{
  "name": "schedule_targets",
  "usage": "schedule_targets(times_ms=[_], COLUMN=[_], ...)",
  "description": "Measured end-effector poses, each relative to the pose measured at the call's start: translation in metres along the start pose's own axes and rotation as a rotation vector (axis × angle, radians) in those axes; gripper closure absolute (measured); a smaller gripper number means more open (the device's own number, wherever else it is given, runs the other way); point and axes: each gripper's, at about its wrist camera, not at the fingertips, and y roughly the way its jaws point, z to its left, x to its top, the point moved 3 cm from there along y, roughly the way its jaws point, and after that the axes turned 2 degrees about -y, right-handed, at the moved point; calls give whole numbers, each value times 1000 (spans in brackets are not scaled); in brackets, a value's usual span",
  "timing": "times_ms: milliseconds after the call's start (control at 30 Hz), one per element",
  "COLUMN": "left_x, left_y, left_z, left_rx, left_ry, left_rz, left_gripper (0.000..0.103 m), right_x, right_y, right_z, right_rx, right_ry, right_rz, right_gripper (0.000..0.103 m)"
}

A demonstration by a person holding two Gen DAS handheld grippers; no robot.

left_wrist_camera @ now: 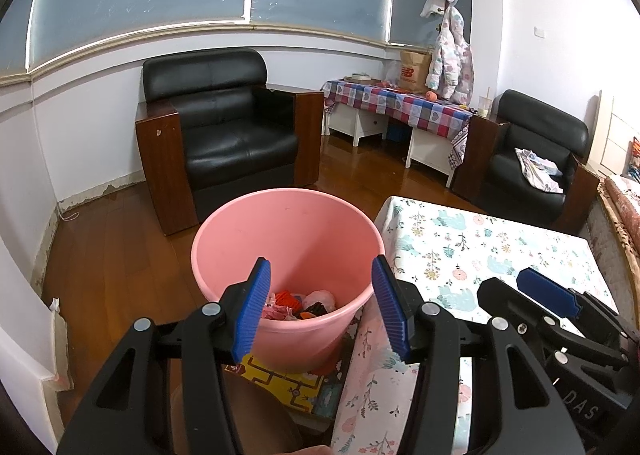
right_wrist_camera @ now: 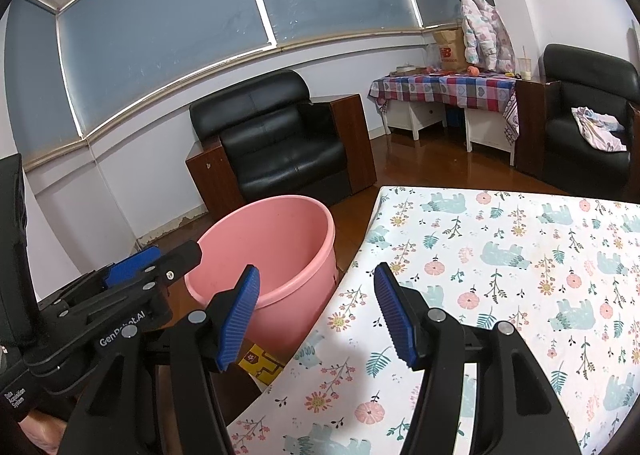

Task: Collect trash

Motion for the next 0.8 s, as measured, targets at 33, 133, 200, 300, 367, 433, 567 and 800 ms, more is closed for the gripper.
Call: schedule_targets(times_ms=[33, 133, 200, 300, 367, 433, 567, 800], left_x=[0, 1, -2, -3, -3, -3, -3, -5], left_y=[0, 0, -2, -2, -2, -3, -1, -2], left_z=[-1, -2, -4, -5, -6, -6, -5, -7], left_rx=[0, -2, -2, -2, -2, -2, -5, -4], left_ry=[2, 8, 10, 11, 10, 11, 16, 19], left_rz=[-1, -3, -4, -4, -4, -3, -2, -2], left_gripper=[50, 50, 50, 50, 50, 50, 50, 50], right_x=[0, 0, 0, 0, 0, 0, 0, -1], right_y=[0, 0, -2, -3, -3, -3, -3, -5], right_z=[0, -1, -1, -2, -2, -3, -3, -5], right_rx=[0, 0, -1, -1, -2, -1, -1, -1], right_ry=[0, 1, 2, 3, 2, 3, 4, 5], right_rz=[1, 1, 2, 2, 3, 2, 2, 3], right_gripper=[44, 44, 44, 44, 44, 44, 44, 44])
